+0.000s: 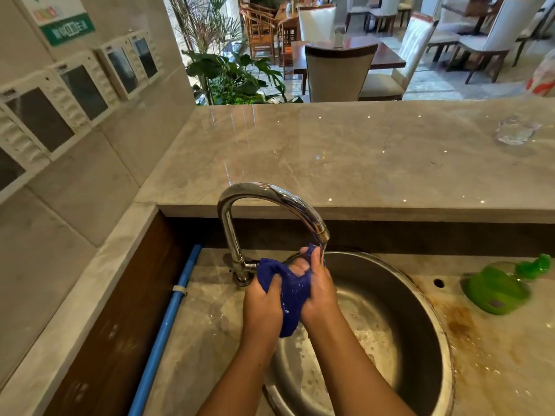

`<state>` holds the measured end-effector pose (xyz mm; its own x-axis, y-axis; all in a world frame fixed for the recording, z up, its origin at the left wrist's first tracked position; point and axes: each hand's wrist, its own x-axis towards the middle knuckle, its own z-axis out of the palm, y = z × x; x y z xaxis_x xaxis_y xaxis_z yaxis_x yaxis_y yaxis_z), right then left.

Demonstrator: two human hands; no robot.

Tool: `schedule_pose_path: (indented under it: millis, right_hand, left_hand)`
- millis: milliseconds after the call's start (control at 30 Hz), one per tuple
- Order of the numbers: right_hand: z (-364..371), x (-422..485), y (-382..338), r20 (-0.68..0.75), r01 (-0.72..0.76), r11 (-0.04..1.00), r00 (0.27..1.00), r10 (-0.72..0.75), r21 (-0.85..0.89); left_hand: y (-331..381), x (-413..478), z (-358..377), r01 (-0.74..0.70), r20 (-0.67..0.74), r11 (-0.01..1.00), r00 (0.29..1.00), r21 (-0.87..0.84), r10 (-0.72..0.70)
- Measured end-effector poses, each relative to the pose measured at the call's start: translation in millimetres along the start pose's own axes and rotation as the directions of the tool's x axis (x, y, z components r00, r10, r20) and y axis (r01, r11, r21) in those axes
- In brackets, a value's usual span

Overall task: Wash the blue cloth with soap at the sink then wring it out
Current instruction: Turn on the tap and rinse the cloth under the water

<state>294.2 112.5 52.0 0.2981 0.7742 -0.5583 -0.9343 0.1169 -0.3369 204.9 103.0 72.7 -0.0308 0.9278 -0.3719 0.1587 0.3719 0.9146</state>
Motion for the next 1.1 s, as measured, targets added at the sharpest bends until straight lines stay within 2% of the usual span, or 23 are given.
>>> schedule_pose_path:
  millis: [167,300,533,667,733,867,933,967,1000,1067,1100]
  right_hand:
    - [7.1,-0.4,-2.9,-0.117,-0.039,0.992,0.993,0.025,-0.117]
    - [9.5,-2.1,-8.8,-0.199,-0.056,0.989,0.980,0.028,-0.139]
    - [9.7,-0.4,-12.9,-0.170,-0.052,0.996,0.985,0.039,-0.071]
    - [-1.9,-6.6,-14.8,-0.098,-0.093,0.995,0.991,0.091,-0.020]
    - [-10.4,-13.0,-19.8,0.001,-0.091,0.996,0.996,0.091,0.003]
    - [-42.3,-13.2,-33.0,0.010,0.022,0.983,1.000,-0.020,-0.184]
    - [-61.6,-18.8,-39.8,0.018,0.005,0.968,1.000,-0.001,-0.251]
    - [-69.5,-24.1,-44.3,0.022,-0.002,0.944,1.000,0.010,-0.330]
    - [-74.0,-30.8,-50.0,0.014,-0.005,0.877,1.000,0.014,-0.480]
    - [-79.4,-37.1,-63.0,-0.004,0.006,0.568,1.000,-0.017,-0.823]
    - [-78.1,-38.2,-71.4,0.017,0.041,0.409,0.998,-0.062,-0.911]
  left_hand:
    - [-6.2,-3.0,1.8,-0.014,-0.012,0.998,1.000,0.069,0.015]
    - [-7.3,-7.3,4.5,-0.041,-0.010,0.994,0.999,0.103,0.043]
    - [-4.8,-9.1,8.9,-0.018,-0.016,0.995,1.000,0.097,0.020]
    - [-1.7,-8.2,11.9,-0.025,0.009,0.998,1.000,0.063,0.024]
    - [1.0,-6.2,11.8,-0.047,0.043,0.998,0.998,0.044,0.046]
    - [15.3,-0.4,13.8,-0.147,0.180,0.986,0.975,0.079,0.131]
    - [24.8,6.2,15.4,-0.198,0.234,0.975,0.957,0.104,0.169]
    - [30.2,8.6,15.3,-0.215,0.265,0.970,0.948,0.111,0.179]
    - [34.9,10.6,14.5,-0.235,0.309,0.965,0.932,0.118,0.189]
    - [43.4,13.5,11.1,-0.275,0.425,0.947,0.887,0.165,0.184]
    - [47.8,14.6,9.4,-0.292,0.485,0.935,0.859,0.199,0.165]
